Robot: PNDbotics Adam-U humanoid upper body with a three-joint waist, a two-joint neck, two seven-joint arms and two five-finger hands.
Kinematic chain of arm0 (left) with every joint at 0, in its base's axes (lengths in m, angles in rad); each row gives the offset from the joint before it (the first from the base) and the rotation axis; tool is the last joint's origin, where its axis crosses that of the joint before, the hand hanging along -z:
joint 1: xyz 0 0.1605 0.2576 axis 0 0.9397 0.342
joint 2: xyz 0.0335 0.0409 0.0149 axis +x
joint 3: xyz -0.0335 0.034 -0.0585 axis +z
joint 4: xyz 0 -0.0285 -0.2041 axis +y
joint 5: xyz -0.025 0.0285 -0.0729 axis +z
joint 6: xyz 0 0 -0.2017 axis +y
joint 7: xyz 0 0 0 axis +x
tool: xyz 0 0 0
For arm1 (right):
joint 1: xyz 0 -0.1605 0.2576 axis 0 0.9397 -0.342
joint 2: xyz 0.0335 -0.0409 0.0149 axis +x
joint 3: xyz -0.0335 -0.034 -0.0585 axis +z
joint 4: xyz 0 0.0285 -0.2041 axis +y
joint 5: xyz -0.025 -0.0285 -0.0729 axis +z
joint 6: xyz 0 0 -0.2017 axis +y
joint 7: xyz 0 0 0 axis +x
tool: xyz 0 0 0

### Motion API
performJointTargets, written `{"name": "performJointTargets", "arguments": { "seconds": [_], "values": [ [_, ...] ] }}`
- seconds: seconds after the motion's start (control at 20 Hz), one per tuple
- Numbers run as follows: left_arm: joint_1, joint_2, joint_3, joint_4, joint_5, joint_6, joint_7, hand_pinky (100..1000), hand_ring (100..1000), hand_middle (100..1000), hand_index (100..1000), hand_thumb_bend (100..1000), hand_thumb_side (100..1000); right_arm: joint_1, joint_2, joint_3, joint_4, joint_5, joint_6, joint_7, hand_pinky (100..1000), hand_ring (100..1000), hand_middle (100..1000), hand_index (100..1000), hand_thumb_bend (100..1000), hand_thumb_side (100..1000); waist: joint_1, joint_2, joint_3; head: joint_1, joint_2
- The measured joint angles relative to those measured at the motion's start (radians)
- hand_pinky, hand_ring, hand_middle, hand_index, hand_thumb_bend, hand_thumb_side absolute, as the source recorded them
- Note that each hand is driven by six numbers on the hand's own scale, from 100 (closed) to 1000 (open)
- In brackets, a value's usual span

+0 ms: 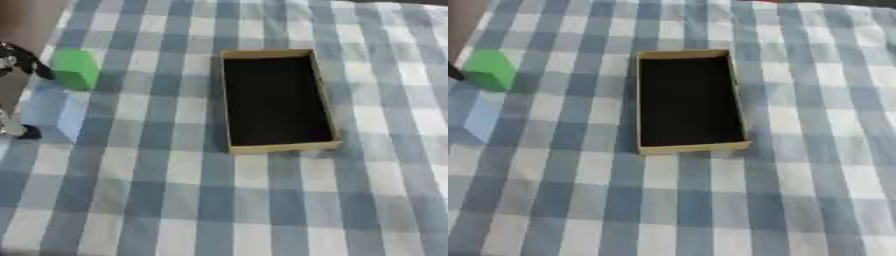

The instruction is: Pick up objects on the table and place them in the box.

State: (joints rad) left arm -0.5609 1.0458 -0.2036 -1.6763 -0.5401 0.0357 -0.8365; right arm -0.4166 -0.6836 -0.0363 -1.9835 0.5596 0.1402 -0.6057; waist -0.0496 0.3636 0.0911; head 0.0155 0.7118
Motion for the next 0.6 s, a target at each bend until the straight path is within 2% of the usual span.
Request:
{"name": "performJointTargets", "arguments": {
  "seconds": [0.45, 0.6],
  "values": [
    [-0.021, -0.023, -0.026, 0.058, -0.039, -0.018, -0.017, 831, 850, 785, 869, 600, 334, 0.000, 0.001, -0.001, 0.000, 0.000, 0.003, -0.005, 829, 801, 809, 814, 100, 1000, 0.001, 0.001, -0.005, -0.002, 0.000],
    [-0.023, -0.029, -0.033, 0.072, -0.042, -0.029, -0.018, 814, 829, 756, 845, 569, 316, 0.000, 0.001, -0.001, 0.000, 0.000, 0.002, -0.006, 829, 801, 809, 814, 100, 1000, 0.001, 0.001, -0.005, -0.002, 0.000]
  ]
}}
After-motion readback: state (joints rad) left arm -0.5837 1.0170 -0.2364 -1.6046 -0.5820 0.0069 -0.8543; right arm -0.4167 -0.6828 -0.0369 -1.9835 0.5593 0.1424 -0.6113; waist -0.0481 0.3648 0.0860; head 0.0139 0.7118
